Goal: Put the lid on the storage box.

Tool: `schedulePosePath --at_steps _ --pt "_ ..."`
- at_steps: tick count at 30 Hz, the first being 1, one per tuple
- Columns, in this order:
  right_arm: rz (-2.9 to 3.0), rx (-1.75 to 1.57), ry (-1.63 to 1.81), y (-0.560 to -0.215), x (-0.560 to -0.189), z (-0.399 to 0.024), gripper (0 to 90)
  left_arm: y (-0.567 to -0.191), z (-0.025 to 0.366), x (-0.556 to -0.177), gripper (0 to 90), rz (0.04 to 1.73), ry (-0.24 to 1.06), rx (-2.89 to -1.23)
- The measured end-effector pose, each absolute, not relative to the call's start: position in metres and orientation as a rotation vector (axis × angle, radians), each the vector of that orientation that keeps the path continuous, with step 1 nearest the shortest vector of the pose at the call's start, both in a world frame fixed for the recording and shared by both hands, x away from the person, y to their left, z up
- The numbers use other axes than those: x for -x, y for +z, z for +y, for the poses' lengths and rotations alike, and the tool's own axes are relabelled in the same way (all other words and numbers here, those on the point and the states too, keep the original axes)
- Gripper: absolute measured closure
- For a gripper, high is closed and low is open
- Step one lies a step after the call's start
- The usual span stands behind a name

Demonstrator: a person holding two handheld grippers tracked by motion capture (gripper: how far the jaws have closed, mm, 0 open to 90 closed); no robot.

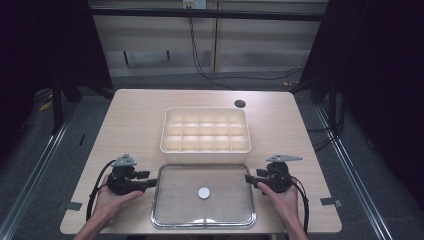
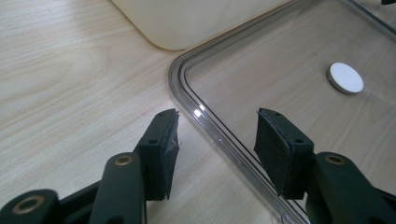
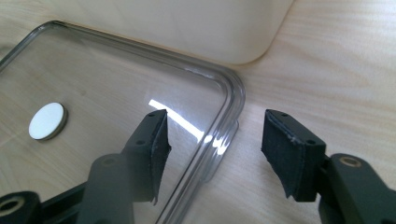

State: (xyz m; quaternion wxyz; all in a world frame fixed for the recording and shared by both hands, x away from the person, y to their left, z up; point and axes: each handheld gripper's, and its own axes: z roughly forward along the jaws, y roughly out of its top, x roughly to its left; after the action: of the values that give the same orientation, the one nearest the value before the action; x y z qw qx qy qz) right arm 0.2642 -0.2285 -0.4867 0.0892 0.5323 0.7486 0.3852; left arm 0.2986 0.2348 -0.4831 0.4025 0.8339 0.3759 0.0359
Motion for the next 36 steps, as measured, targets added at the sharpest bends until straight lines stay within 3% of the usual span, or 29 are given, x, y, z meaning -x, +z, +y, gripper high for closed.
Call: schedulePosePath --at_steps 19,35,36 --pt "2.231 -1.566 1.071 -0.498 -0.262 -0.221 55.8 -0.496 0.225 -0.295 54.6 0.93 0.044 -2.163" --pt "2.162 -1.689 1.2 -0.502 -0.263 -0.221 52.9 -0.497 0.217 -0.292 54.9 0.894 0.052 -2.17" --pt "2.144 -1.737 1.259 -0.503 -0.263 -0.223 48.0 -0.497 0.216 -0.292 54.7 0.891 0.055 -2.171"
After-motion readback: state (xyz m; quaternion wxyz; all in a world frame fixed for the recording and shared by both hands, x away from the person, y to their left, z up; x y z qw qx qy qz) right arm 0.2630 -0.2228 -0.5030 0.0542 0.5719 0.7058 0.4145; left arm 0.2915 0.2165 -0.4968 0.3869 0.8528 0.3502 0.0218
